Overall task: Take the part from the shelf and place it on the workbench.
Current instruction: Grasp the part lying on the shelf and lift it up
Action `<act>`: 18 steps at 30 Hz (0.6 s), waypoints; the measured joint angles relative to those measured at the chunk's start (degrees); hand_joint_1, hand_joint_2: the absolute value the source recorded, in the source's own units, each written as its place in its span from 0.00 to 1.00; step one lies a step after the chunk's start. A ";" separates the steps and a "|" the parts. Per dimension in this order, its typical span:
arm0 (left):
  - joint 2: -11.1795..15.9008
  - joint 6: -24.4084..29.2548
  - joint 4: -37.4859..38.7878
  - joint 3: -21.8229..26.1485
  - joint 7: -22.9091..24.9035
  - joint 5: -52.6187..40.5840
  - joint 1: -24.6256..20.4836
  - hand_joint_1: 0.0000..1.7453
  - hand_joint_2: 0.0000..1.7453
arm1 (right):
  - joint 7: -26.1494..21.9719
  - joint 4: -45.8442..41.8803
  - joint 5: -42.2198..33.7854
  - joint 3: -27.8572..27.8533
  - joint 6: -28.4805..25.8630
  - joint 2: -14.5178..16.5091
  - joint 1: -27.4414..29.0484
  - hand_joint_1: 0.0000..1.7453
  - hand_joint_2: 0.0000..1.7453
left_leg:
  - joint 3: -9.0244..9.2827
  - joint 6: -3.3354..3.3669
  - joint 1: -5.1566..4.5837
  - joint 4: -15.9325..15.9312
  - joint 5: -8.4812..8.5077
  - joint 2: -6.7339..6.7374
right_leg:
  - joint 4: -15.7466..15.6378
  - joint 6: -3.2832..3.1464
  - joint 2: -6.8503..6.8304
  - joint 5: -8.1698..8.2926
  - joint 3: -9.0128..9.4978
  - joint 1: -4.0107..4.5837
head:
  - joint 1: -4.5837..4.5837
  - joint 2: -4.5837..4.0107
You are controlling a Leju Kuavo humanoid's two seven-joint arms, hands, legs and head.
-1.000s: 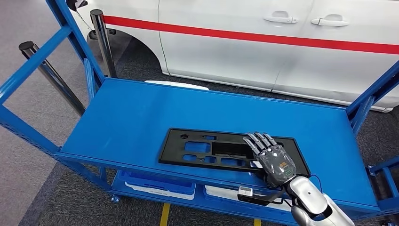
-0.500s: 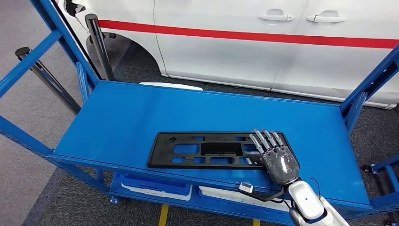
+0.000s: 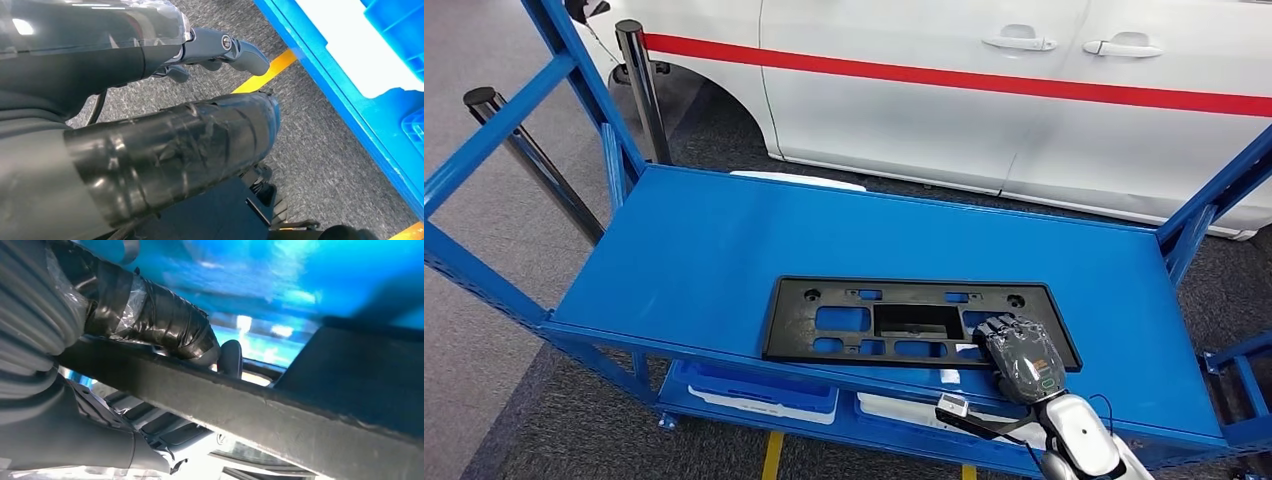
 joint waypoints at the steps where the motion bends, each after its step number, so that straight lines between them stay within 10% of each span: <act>1: -0.01 0.04 0.01 0.02 0.01 -0.01 -0.01 0.00 0.00 | -0.36 -0.32 -0.58 -0.19 0.02 0.09 0.11 1.00 1.00 | -0.01 -0.22 0.04 0.28 -0.24 -0.02 | -3.78 -0.01 -0.02 1.84 1.72 -0.10 | 0.02 0.00; 4: -0.03 0.21 -0.01 0.12 0.03 -0.06 -0.05 0.00 0.00 | -1.14 -1.33 -1.91 -0.74 -0.02 0.36 0.48 1.00 1.00 | -0.41 -1.13 -0.28 1.20 -0.97 -0.09 | -10.42 -0.84 0.01 3.62 4.64 0.17 | -0.02 0.00; 8: -0.03 0.43 -0.01 0.28 0.03 -0.12 -0.04 0.00 0.00 | -1.76 -2.73 -2.88 -1.62 -0.30 0.47 1.18 1.00 1.00 | -0.97 -2.27 -0.22 2.60 -2.12 -0.06 | -10.78 -2.48 0.02 3.64 4.67 0.13 | -0.07 0.00; 13: -0.03 0.51 0.01 0.39 0.03 -0.10 0.12 0.00 0.00 | -2.32 -3.46 -3.49 -2.49 -0.93 0.75 1.78 1.00 1.00 | -7.71 -3.16 0.17 16.33 -8.16 -0.04 | -10.96 -3.39 -0.10 3.63 4.76 0.28 | -0.09 0.00; 18: -0.03 0.69 -0.01 0.78 -0.03 0.15 0.20 0.00 0.00 | -5.33 -6.65 -8.00 -3.46 -3.66 1.49 3.51 1.00 1.00 | -2.49 -2.18 -0.07 3.66 -0.69 -0.06 | -10.84 -2.95 0.01 3.45 4.90 0.49 | -0.09 0.00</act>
